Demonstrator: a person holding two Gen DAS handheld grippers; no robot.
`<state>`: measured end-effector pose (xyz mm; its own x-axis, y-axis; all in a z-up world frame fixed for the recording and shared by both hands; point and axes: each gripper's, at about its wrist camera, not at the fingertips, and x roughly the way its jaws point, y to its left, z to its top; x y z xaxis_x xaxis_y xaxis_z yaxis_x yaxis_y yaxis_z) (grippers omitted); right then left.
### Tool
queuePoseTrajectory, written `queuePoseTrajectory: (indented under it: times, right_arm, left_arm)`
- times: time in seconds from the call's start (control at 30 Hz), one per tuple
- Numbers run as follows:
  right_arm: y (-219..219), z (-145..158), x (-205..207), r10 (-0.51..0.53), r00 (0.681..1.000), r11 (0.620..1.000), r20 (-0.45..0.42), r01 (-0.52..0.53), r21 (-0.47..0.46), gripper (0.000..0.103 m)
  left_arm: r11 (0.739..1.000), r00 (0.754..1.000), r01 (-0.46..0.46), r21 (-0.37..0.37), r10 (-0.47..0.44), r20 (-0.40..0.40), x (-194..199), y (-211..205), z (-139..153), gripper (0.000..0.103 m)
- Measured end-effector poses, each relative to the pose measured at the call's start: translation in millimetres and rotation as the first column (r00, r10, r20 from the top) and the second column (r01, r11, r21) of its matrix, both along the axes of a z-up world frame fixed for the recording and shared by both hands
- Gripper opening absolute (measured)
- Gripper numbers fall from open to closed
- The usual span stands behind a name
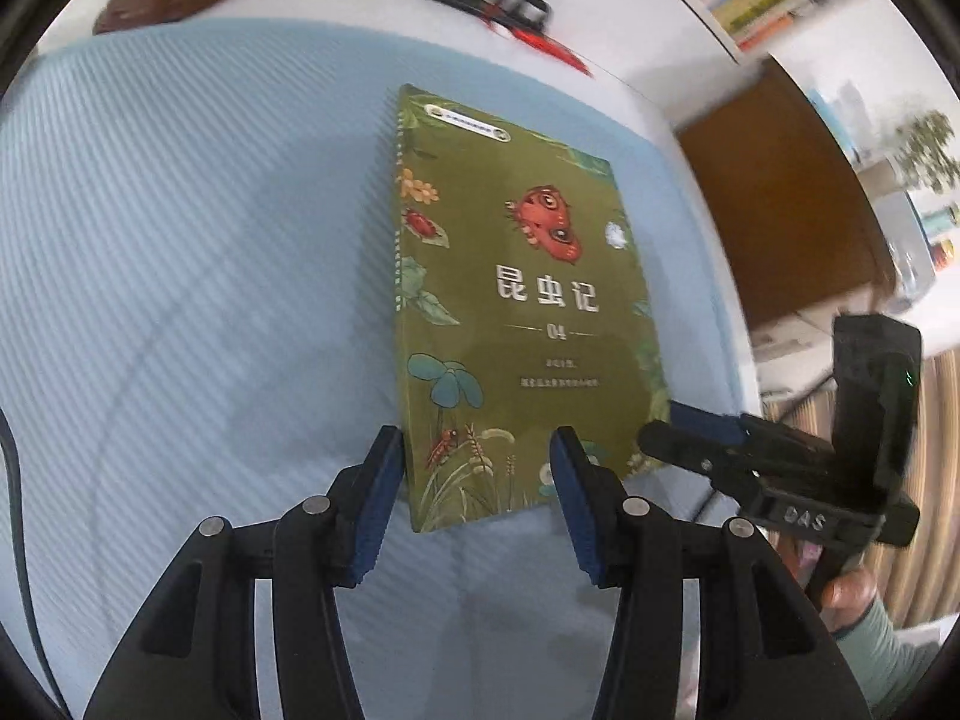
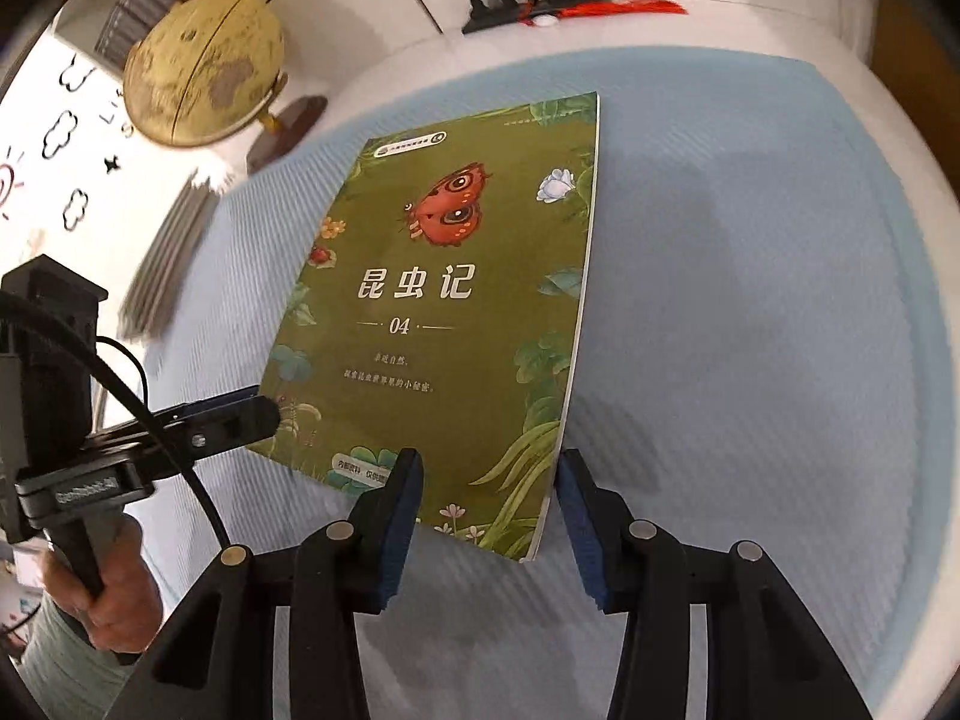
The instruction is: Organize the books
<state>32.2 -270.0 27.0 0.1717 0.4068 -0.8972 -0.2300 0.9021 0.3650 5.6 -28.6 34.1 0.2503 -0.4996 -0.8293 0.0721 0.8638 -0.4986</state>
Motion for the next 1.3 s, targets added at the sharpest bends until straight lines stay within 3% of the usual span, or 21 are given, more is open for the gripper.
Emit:
queuePoseTrajectory:
  times: [0.13, 0.27, 0.33, 0.43, 0.53, 0.67, 0.73, 0.8, 0.9, 1.0, 1.07, 1.13, 1.3]
  right_arm:
    - [-25.1, -0.6, -31.3, 0.039, 0.998, 0.999, -0.051, -0.040, -0.019, 0.047]
    - [-49.6, -3.0, -61.2, 0.054, 0.996, 0.996, -0.065, -0.058, -0.062, 0.047]
    - [-60.5, -5.7, -69.5, 0.058, 0.995, 0.996, -0.080, -0.063, -0.062, 0.054]
    - [-71.7, -5.5, -78.3, 0.055, 0.996, 0.998, -0.073, -0.058, -0.037, 0.054]
    - [-72.6, -2.6, -79.3, 0.064, 0.997, 0.995, -0.040, -0.067, -0.074, 0.055]
    - [-61.2, 2.2, -62.3, 0.055, 0.998, 0.996, -0.006, -0.055, -0.076, 0.055]
    - [-54.5, 3.0, -56.8, 0.051, 0.999, 0.990, 0.015, -0.049, -0.134, 0.058]
    - [-47.4, -6.6, -53.2, 0.031, 1.000, 0.965, 0.002, -0.029, -0.261, 0.069]
    - [-47.5, -8.4, -53.7, 0.015, 1.000, 0.978, -0.002, -0.015, -0.208, 0.071]
    - [-48.5, -7.6, -60.3, 0.017, 1.000, 0.978, 0.015, -0.014, -0.208, 0.070]
    - [-43.8, -6.0, -64.2, 0.031, 0.999, 0.980, 0.029, -0.025, -0.195, 0.063]
    - [-35.8, -5.3, -68.7, 0.071, 0.996, 0.985, 0.045, -0.063, -0.161, 0.048]
    - [-31.5, -9.7, -75.4, 0.095, 0.995, 0.988, 0.043, -0.088, -0.130, 0.048]
  left_arm:
    - [1.000, 1.000, -0.002, 0.006, 0.002, -0.012, -46.2, -29.2, -0.1, 0.046]
    - [0.996, 0.995, -0.080, 0.025, 0.081, -0.049, -78.9, -40.6, -9.4, 0.046]
    - [0.993, 0.992, -0.116, 0.029, 0.118, -0.046, -88.1, -39.1, -7.0, 0.046]
    - [0.989, 0.988, -0.142, 0.034, 0.144, -0.053, -86.0, -39.2, -4.9, 0.046]
    - [0.984, 0.983, -0.178, 0.035, 0.179, -0.038, -85.0, -38.3, 0.1, 0.046]
    - [0.978, 0.975, -0.205, -0.048, 0.200, -0.092, -74.1, -37.5, -13.0, 0.046]
    - [0.971, 0.969, -0.235, -0.040, 0.230, -0.093, -75.7, -38.3, -16.6, 0.046]
    - [0.970, 0.967, -0.244, -0.015, 0.243, -0.077, -75.1, -42.5, -14.9, 0.046]
    - [0.972, 0.971, -0.229, 0.052, 0.232, -0.064, -69.9, -56.3, -13.4, 0.050]
    - [0.968, 0.966, -0.240, 0.073, 0.246, -0.082, -65.8, -60.7, -13.0, 0.053]
    - [0.966, 0.964, -0.245, 0.078, 0.252, -0.091, -64.2, -61.2, -13.2, 0.052]
    - [0.966, 0.963, -0.244, 0.083, 0.251, -0.094, -63.3, -62.4, -13.0, 0.052]
    - [0.961, 0.957, -0.266, 0.076, 0.272, -0.097, -59.1, -63.8, -14.0, 0.050]
